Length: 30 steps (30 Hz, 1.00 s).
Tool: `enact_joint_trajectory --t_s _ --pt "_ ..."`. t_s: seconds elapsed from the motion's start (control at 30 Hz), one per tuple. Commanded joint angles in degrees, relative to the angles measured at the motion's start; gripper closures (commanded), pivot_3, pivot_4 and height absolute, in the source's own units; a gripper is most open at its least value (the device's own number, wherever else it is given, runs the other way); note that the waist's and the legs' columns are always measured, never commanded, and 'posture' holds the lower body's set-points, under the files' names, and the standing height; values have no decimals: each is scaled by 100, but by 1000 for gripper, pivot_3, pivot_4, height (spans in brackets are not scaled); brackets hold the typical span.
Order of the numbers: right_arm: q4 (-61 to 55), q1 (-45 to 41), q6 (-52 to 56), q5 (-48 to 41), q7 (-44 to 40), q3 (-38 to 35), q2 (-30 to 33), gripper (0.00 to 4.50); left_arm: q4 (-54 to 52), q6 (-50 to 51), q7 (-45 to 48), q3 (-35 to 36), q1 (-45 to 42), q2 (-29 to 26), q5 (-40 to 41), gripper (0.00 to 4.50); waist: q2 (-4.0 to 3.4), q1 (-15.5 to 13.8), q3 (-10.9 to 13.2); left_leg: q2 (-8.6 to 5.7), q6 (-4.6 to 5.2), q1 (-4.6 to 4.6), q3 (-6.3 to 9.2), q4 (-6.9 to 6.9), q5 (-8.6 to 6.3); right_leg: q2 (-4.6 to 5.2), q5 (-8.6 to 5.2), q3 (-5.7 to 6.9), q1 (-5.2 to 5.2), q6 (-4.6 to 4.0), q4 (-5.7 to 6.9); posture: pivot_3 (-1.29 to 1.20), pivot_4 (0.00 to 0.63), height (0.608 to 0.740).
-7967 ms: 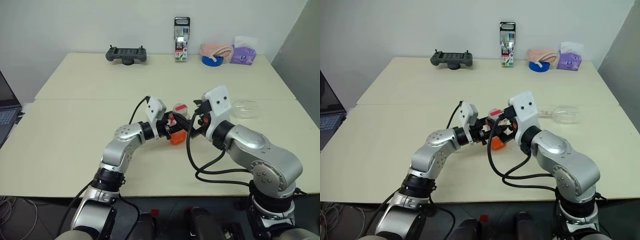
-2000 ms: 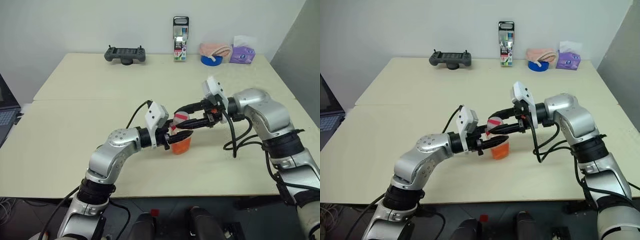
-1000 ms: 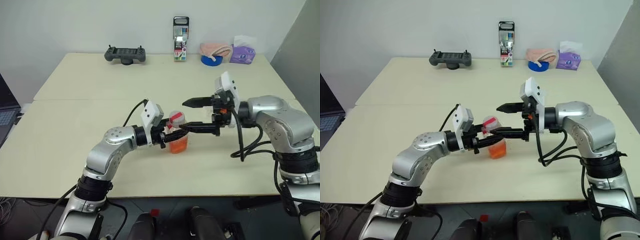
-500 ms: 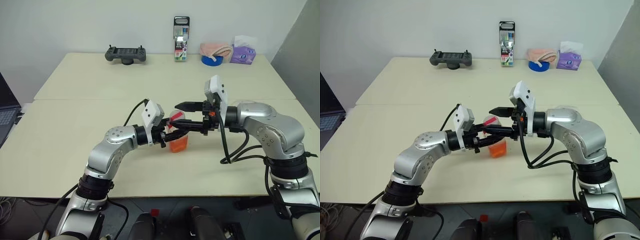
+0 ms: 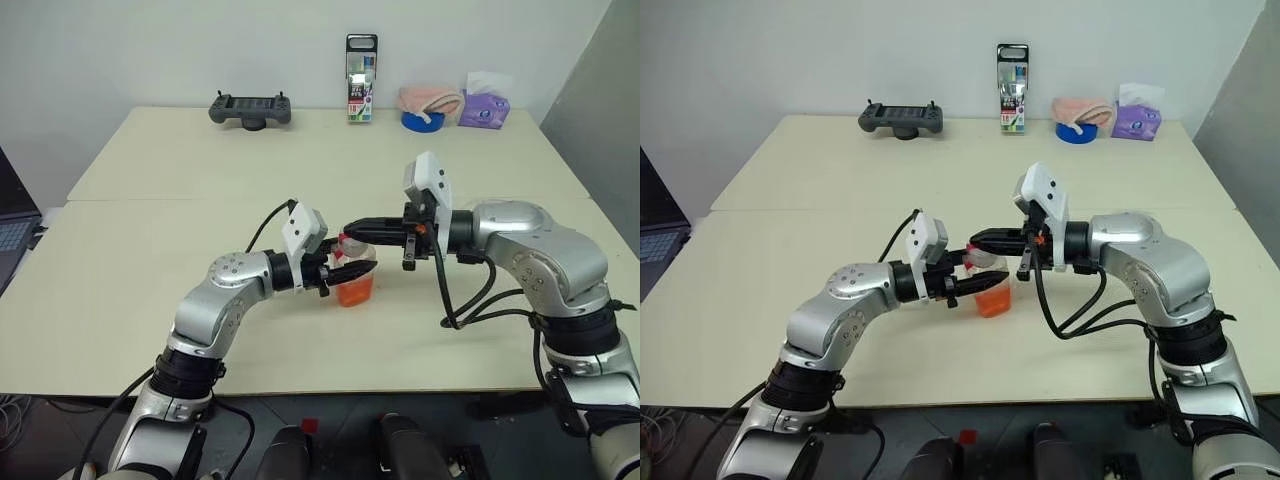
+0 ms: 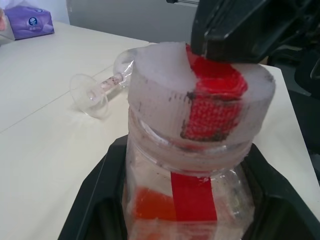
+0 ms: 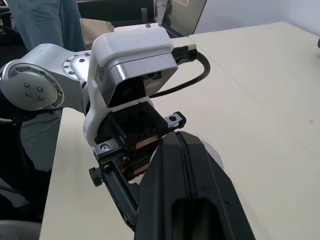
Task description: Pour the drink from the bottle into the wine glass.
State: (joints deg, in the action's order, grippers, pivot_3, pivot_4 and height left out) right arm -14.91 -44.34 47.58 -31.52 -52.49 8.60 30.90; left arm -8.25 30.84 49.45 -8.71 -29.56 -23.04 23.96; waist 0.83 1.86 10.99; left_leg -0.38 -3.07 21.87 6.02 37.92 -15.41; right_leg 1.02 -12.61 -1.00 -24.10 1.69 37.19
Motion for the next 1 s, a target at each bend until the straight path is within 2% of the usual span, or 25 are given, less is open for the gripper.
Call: enact_joint_trajectory --t_s 0.03,0.23,0.43,0.7,0.8,0.93,1.0 --pt "-98 -178 -1 -177 -109 -244 103 3968 -121 -154 -41 182 -189 -12 29 2365 0 -3 0 0 0 1 0 0 0 0 0 0 0 0 0 0 150 740" --pt "-340 -57 84 -267 -32 -359 253 2023 -217 -177 -83 133 -51 -9 -10 2365 0 -8 0 -2 0 5 1 -1 0 2 3 0 -1 -4 -5 0 150 740" --pt "-500 142 136 -256 -64 -190 334 2017 -238 -215 -38 58 -48 17 -4 2365 0 -7 0 -1 0 4 1 -1 0 1 0 0 0 0 -3 0 150 740" --pt "-213 83 -72 38 195 -54 93 2017 -159 -255 -39 48 -132 92 -48 2365 0 -9 0 -2 0 3 1 1 0 1 0 0 0 0 -3 0 150 740" --pt "-204 51 -16 -7 222 -100 49 1435 -173 -254 -27 72 -95 73 -58 2365 0 -10 0 -2 0 4 0 1 0 1 0 -1 0 0 -4 0 150 740" --pt "-179 13 -71 45 192 -84 75 54 -93 -283 -24 88 -143 71 -72 2365 0 -10 0 -2 0 4 1 -1 0 1 1 -1 0 -1 -4 0 150 740" --pt "-165 17 -83 77 189 -80 69 0 -86 -287 -28 90 -152 74 -77 2365 0 -10 0 -2 0 4 1 -1 0 1 0 0 -1 -1 -4 0 150 740"
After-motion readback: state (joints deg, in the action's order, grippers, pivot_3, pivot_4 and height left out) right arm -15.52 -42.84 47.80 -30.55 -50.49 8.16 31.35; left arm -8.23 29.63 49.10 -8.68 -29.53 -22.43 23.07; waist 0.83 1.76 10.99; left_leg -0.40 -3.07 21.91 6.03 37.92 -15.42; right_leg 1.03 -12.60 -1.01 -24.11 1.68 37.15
